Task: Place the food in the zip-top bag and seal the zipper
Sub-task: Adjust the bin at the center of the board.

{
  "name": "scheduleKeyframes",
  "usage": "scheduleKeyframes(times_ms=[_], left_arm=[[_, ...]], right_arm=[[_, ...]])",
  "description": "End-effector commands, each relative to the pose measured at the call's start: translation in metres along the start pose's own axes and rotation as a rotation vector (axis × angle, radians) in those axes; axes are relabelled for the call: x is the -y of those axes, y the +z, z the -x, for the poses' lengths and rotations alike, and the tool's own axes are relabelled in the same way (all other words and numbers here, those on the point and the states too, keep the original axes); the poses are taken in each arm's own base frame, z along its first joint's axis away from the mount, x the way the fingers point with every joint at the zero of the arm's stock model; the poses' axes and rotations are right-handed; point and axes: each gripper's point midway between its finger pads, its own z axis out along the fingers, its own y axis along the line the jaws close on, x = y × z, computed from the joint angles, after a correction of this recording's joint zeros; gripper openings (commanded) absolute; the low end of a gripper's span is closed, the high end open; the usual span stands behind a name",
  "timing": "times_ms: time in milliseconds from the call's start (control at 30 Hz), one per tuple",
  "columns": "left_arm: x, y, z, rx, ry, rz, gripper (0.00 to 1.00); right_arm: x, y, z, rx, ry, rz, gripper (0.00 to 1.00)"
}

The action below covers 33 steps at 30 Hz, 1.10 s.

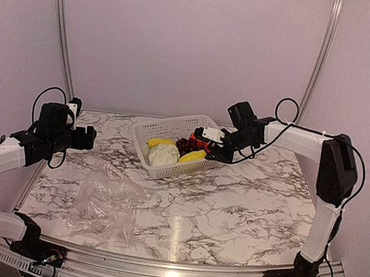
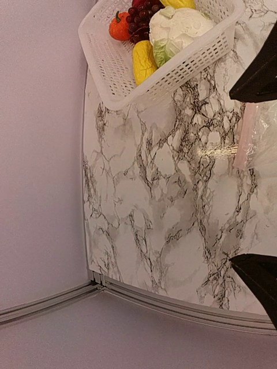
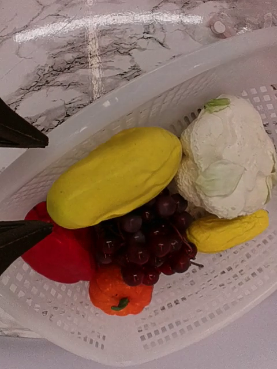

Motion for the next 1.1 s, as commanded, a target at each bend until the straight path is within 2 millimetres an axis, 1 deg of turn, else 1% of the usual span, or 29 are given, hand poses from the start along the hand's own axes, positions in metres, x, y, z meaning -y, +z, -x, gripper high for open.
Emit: scheduleKeyframes(times_ms=[0, 33, 100, 233, 367, 467, 533, 567, 633, 700, 800, 833, 867, 933, 1033, 1067], left_arm=[[0.004, 0.002, -0.006, -0.009, 0.017, -0.021, 0.93], [0.004, 0.002, -0.005, -0.008, 0.018, -0.021, 0.93], [0.006, 0.001, -0.006, -0.008, 0.019, -0.026, 0.93], [0.009, 0.001, -0.007, -0.012, 0.02, -0.039, 0.93], [0.012, 0.002, -0.007, -0.016, 0.021, -0.051, 0.93], [0.014, 0.002, -0.007, -0.021, 0.021, -0.058, 0.93], [0.015, 0.003, -0.008, -0.022, 0.022, -0.062, 0.93], [0.015, 0.003, -0.008, -0.024, 0.022, -0.064, 0.93], [0.015, 0.003, -0.009, -0.027, 0.022, -0.065, 0.93], [0.016, 0.004, -0.01, -0.031, 0.025, -0.067, 0.94], [0.017, 0.005, -0.01, -0.035, 0.027, -0.07, 0.94], [0.017, 0.005, -0.011, -0.037, 0.029, -0.07, 0.93], [0.017, 0.005, -0.011, -0.038, 0.028, -0.07, 0.94], [0.018, 0.006, -0.012, -0.043, 0.03, -0.072, 0.94], [0.019, 0.007, -0.014, -0.05, 0.032, -0.076, 0.94], [0.019, 0.007, -0.014, -0.051, 0.031, -0.077, 0.94]], right_arm=[[0.0, 0.014, -0.013, -0.1, -0.006, 0.047, 0.41], [0.001, 0.015, -0.016, -0.115, 0.0, 0.041, 0.41], [-0.001, 0.018, -0.023, -0.142, 0.012, 0.044, 0.4], [-0.014, 0.014, -0.037, -0.185, 0.041, 0.066, 0.39], [-0.032, 0.003, -0.047, -0.209, 0.074, 0.087, 0.35], [-0.044, -0.009, -0.053, -0.22, 0.108, 0.091, 0.3], [-0.058, -0.016, -0.056, -0.221, 0.14, 0.123, 0.29], [-0.068, -0.02, -0.055, -0.222, 0.15, 0.146, 0.29], [-0.095, -0.024, -0.056, -0.239, 0.149, 0.195, 0.29], [-0.128, -0.029, -0.057, -0.269, 0.122, 0.255, 0.29], [-0.188, -0.041, -0.053, -0.297, 0.027, 0.42, 0.35], [-0.2, -0.045, -0.051, -0.299, 0.013, 0.463, 0.37], [-0.204, -0.049, -0.047, -0.294, 0.013, 0.483, 0.39], [-0.194, -0.056, -0.037, -0.276, 0.013, 0.479, 0.42], [-0.16, -0.066, -0.016, -0.199, 0.039, 0.426, 0.43], [-0.141, -0.07, -0.004, -0.156, 0.049, 0.397, 0.44]])
